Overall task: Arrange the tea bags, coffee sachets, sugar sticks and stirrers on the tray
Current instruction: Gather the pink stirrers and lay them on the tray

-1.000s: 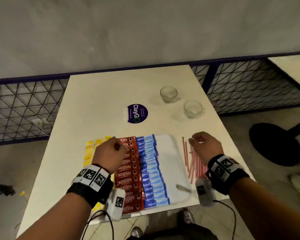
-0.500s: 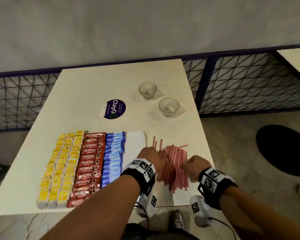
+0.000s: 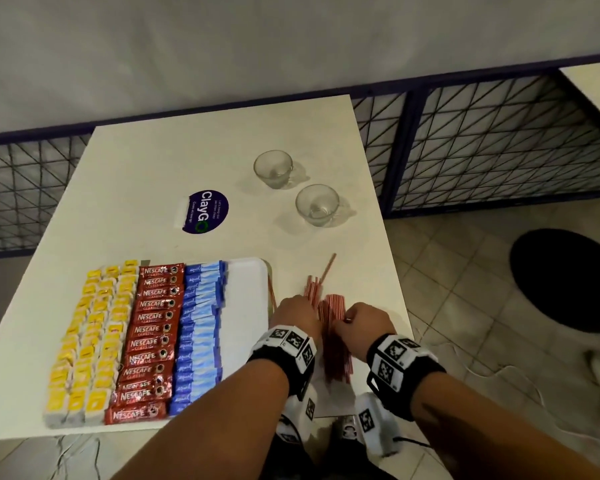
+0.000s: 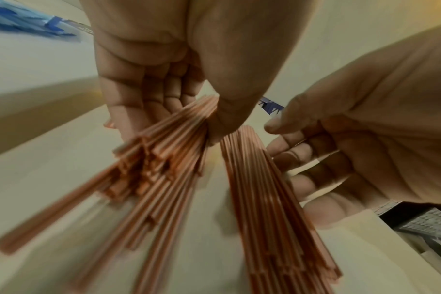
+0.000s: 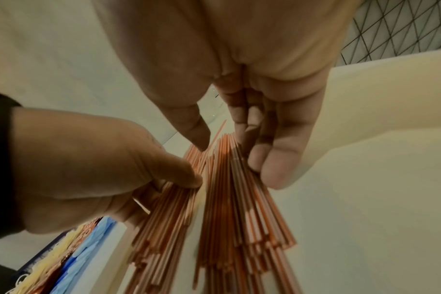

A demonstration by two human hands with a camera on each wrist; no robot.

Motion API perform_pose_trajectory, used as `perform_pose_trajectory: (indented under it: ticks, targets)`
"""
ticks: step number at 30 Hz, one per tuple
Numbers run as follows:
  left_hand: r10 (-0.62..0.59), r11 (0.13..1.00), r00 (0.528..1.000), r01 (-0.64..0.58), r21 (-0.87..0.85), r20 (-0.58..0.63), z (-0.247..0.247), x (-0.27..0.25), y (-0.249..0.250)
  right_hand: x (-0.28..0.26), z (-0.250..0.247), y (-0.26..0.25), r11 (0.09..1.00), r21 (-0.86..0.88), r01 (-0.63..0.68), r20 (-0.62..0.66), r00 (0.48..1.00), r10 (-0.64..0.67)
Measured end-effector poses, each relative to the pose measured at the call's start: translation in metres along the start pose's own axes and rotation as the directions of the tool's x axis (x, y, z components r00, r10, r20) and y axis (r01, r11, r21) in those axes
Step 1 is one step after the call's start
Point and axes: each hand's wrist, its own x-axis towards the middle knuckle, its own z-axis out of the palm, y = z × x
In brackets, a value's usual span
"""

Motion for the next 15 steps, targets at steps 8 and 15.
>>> perform_pose_trajectory:
  ticks: [8,15]
  targets:
    - [0.038,0.999,0.999,-0.038,0.026,0.004,-0.002,0.013,0.006,-0.005,0.004,-0.002,0.999,0.043,0.008,-0.018,1.000,-0.007]
    - [0.017,0.999,0.999,-0.015,-0.044,0.041,-0.008,0.016,-0.009,0.000,0.004,0.000,0.999,0.008,0.036,-0.011,0.999,-0.036]
